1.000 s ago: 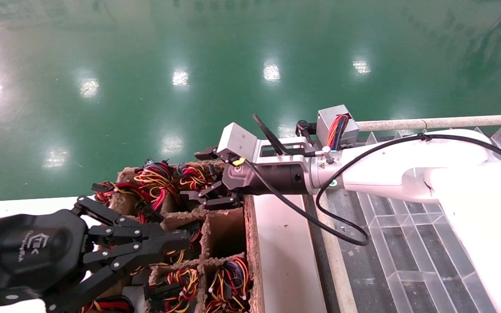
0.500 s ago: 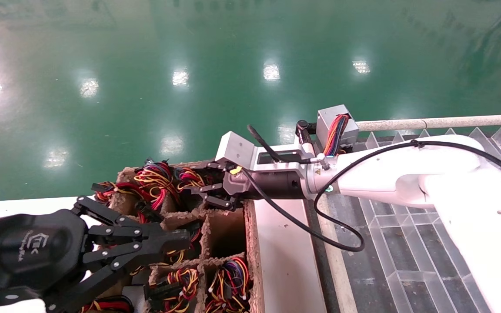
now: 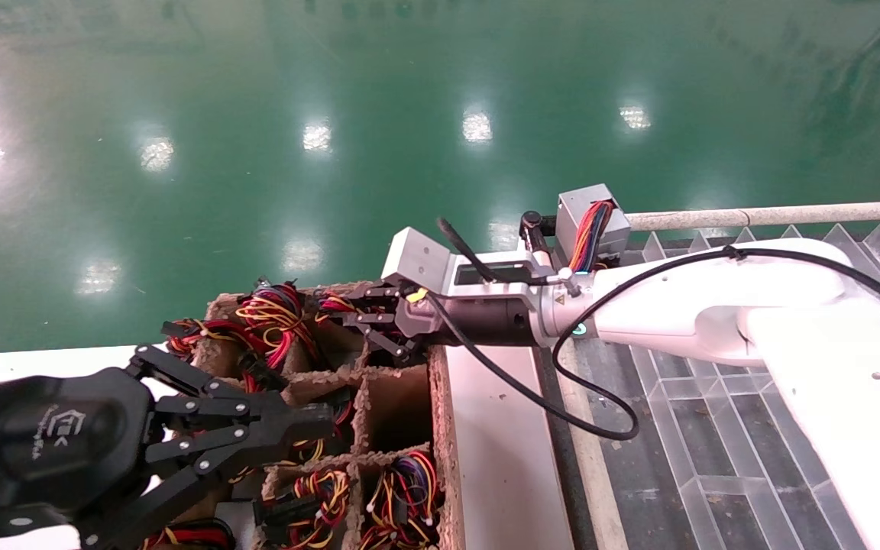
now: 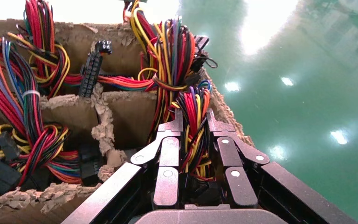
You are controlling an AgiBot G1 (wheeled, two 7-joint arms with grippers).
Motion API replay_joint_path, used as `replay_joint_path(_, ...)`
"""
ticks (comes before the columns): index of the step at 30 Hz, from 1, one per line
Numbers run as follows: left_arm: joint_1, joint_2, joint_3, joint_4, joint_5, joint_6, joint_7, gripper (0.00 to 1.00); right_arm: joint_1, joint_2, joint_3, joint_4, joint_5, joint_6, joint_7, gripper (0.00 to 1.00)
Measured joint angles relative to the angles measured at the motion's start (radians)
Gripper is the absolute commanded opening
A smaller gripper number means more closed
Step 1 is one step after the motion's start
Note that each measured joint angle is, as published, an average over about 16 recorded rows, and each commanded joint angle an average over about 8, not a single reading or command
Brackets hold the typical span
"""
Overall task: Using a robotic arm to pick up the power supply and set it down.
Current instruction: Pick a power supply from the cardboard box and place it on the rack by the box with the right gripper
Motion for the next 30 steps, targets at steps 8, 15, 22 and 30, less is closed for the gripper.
replay_joint_path(8, 0.0, 0.0, 0.0, 0.0, 0.0, 0.0, 0.0, 0.0, 0.028, 0.015, 0.029, -0.038, 0.079, -0.062, 0.018, 0.0)
replay_joint_path(15, 0.0, 0.0, 0.0, 0.0, 0.0, 0.0, 0.0, 0.0, 0.068, 0.035, 0.066, -0.06, 0.147, -0.176, 0.012, 0.0)
replay_joint_path(22, 0.0, 0.0, 0.0, 0.0, 0.0, 0.0, 0.0, 0.0, 0.121, 0.06, 0.089, -0.064, 0.189, -0.296, -0.025, 0.0)
replay_joint_path(30, 0.0, 0.0, 0.0, 0.0, 0.0, 0.0, 0.0, 0.0, 0.183, 0.104, 0.105, -0.065, 0.218, -0.357, -0.075, 0.0)
